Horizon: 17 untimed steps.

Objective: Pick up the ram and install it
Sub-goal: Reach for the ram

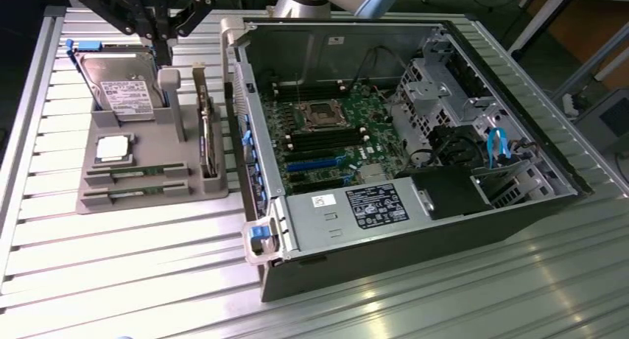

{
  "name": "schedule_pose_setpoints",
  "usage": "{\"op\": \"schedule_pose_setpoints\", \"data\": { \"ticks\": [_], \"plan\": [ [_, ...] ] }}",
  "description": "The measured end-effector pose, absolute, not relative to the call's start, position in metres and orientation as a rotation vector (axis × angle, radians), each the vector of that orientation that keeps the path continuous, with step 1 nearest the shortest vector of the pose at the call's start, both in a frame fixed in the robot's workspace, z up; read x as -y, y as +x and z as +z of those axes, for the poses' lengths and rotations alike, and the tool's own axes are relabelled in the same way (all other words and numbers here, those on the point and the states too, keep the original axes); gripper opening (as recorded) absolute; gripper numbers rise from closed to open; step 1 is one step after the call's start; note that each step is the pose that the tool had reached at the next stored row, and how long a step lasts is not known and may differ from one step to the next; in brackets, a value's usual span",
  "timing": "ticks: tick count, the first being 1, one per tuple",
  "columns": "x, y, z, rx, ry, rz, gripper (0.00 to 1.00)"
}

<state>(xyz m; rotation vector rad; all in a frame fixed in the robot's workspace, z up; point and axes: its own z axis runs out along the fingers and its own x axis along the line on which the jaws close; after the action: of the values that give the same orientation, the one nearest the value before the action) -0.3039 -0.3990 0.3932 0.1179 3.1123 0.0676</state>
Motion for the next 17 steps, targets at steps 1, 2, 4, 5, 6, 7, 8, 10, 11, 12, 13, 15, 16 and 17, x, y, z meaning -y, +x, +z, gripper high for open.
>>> {"op": "schedule_pose_setpoints", "data": {
  "ticks": [1, 2, 4, 5, 6, 7, 8, 10, 11, 12, 13, 15, 16, 17],
  "plan": [
    [0.399, -0.307, 0.393, -3.112, 0.118, 0.068, 0.09],
    [0.399, -0.31, 0.393, -3.112, 0.118, 0.068, 0.09],
    [0.4, -0.311, 0.393, -3.112, 0.118, 0.068, 0.09],
    [0.401, -0.311, 0.393, -3.112, 0.118, 0.068, 0.09],
    [0.403, -0.311, 0.393, -3.112, 0.118, 0.068, 0.09],
    [0.405, -0.311, 0.393, -3.112, 0.118, 0.068, 0.09],
    [0.406, -0.311, 0.393, -3.112, 0.118, 0.068, 0.09],
    [0.409, -0.312, 0.393, -3.112, 0.118, 0.068, 0.09],
    [0.409, -0.312, 0.393, -3.112, 0.118, 0.068, 0.09],
    [0.411, -0.312, 0.393, -3.112, 0.118, 0.068, 0.09],
    [0.412, -0.312, 0.393, -3.112, 0.118, 0.068, 0.09],
    [0.414, -0.313, 0.393, -3.112, 0.118, 0.068, 0.09],
    [0.415, -0.313, 0.393, -3.112, 0.118, 0.068, 0.09],
    [0.416, -0.313, 0.393, -3.112, 0.118, 0.068, 0.09]
  ]
}}
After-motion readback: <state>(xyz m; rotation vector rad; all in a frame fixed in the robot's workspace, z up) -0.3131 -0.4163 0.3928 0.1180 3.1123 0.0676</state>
